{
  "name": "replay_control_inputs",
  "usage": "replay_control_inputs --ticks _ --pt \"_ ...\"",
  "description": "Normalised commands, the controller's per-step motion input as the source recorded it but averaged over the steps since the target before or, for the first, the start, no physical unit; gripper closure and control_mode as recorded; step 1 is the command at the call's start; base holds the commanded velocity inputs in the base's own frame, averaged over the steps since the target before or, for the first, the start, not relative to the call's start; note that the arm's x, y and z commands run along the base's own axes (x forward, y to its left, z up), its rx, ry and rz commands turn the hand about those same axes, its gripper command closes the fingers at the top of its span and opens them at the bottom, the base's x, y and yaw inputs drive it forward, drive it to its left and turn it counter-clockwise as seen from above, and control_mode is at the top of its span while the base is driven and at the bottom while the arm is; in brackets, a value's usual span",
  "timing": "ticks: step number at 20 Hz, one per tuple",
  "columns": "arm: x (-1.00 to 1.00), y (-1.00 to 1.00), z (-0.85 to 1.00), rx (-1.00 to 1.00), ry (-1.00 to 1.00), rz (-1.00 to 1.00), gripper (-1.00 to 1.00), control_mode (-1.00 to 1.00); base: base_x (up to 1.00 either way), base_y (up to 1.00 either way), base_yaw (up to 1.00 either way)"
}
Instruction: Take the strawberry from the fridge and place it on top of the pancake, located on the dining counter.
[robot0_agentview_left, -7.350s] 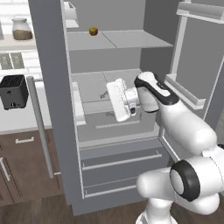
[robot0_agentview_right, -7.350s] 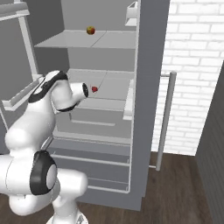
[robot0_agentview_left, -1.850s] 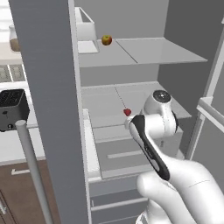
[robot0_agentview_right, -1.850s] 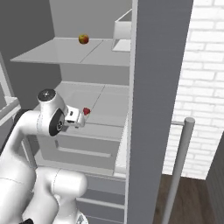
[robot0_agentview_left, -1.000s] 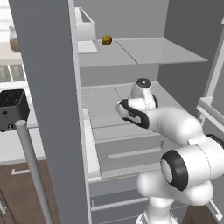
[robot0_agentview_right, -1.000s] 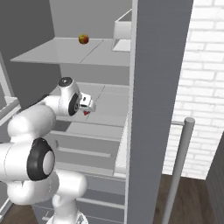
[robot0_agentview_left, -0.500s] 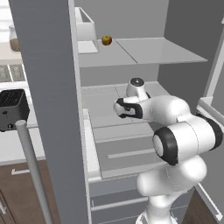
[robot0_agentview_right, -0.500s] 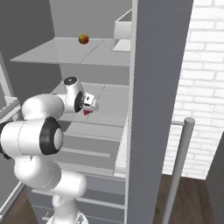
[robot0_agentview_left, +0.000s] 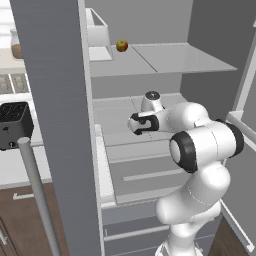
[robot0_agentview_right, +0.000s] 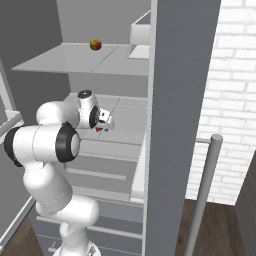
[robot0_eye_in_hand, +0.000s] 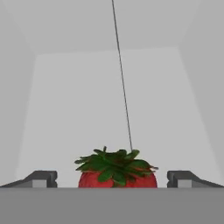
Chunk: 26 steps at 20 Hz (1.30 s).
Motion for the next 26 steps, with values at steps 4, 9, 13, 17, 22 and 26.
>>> replay_control_inputs --ticks 4,9,13,17,22,26 --pt "0.02 0.0 -0.24 0.0 0.04 0.0 -1.0 -1.0 0.0 0.0 0.0" --pt "0.0 -0.02 -0.15 0.0 0.01 0.0 1.0 -1.0 0.0 0.0 0.0" --pt "-0.1 -0.18 -0.04 0.0 0.0 0.0 1.0 -1.0 0.0 0.0 0.0" --pt "-0.6 -0.21 0.08 0.01 0.0 0.0 1.0 -1.0 0.0 0.0 0.0" --pt "-1.0 -0.2 0.58 0.07 0.0 0.0 1.0 -1.0 0.0 0.0 0.0" --pt "-1.0 0.0 0.86 0.01 0.0 0.02 1.0 -1.0 0.0 0.0 0.0"
